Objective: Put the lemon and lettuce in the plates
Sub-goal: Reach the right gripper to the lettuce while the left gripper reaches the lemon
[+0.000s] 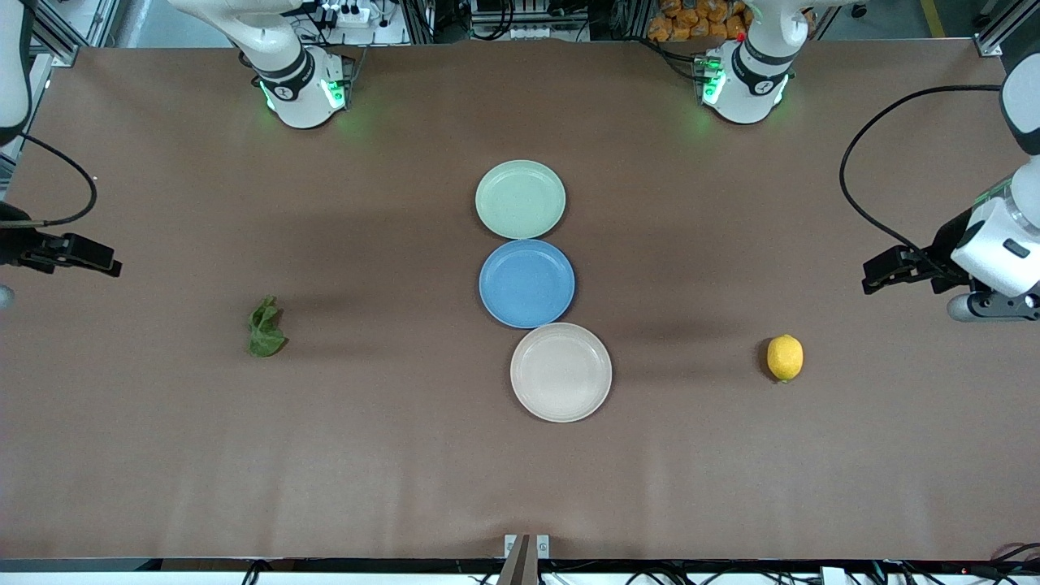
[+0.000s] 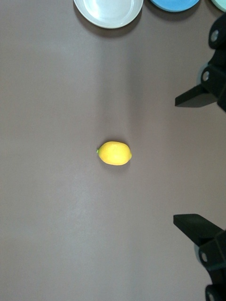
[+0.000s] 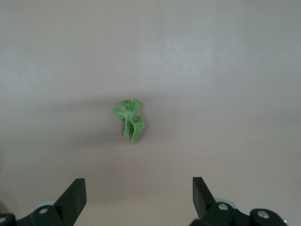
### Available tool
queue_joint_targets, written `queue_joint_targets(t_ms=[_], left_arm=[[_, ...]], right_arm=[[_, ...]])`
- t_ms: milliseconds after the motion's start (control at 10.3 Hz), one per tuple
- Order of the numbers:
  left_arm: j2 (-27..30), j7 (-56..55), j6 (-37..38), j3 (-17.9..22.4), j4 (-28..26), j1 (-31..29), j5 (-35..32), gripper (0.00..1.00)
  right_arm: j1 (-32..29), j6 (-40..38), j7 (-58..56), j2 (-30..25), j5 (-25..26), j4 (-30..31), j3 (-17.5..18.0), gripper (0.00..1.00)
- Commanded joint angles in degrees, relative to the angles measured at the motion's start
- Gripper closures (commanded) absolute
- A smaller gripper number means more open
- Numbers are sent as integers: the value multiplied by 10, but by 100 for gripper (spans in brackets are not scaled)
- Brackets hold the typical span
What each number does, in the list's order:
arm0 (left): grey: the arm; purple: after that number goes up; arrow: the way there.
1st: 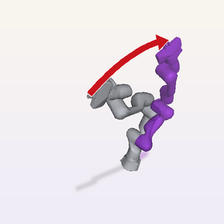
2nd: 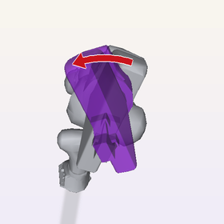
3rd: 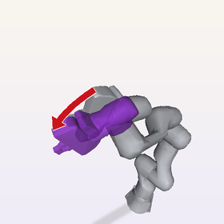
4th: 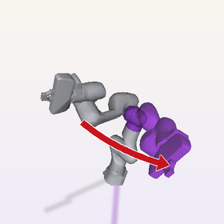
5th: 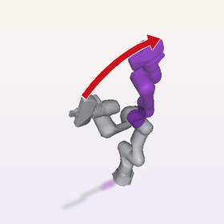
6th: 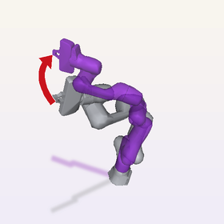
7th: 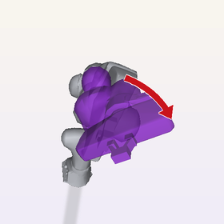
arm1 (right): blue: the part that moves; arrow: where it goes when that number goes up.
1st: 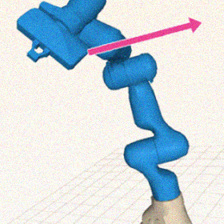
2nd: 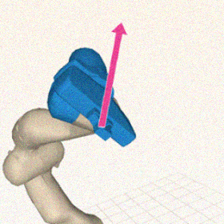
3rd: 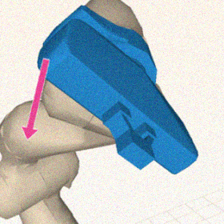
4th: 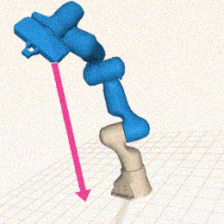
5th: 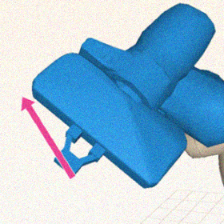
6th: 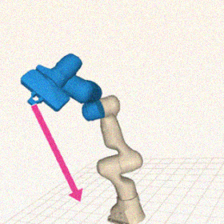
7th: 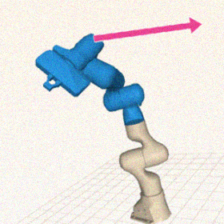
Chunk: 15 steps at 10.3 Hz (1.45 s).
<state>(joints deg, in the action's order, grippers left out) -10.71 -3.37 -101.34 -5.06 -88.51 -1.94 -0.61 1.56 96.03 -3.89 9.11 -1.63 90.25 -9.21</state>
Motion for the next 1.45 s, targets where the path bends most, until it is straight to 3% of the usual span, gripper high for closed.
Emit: queue_joint_targets(t_ms=[0,776,1067,1358], left_arm=[[-18,7,-30,-4,9,-2,-3,0],[-84,6,-144,-4,-65,-6,-2,0],[-109,8,-247,-3,-131,-8,-3,0],[-154,13,-290,-3,-140,-15,-3,0]], right_arm=[[-3,55,-8,0,-13,49,3,0],[7,111,-9,114,-15,55,6,0],[15,143,-9,161,-18,53,8,0],[22,150,-9,195,-43,56,9,0]])
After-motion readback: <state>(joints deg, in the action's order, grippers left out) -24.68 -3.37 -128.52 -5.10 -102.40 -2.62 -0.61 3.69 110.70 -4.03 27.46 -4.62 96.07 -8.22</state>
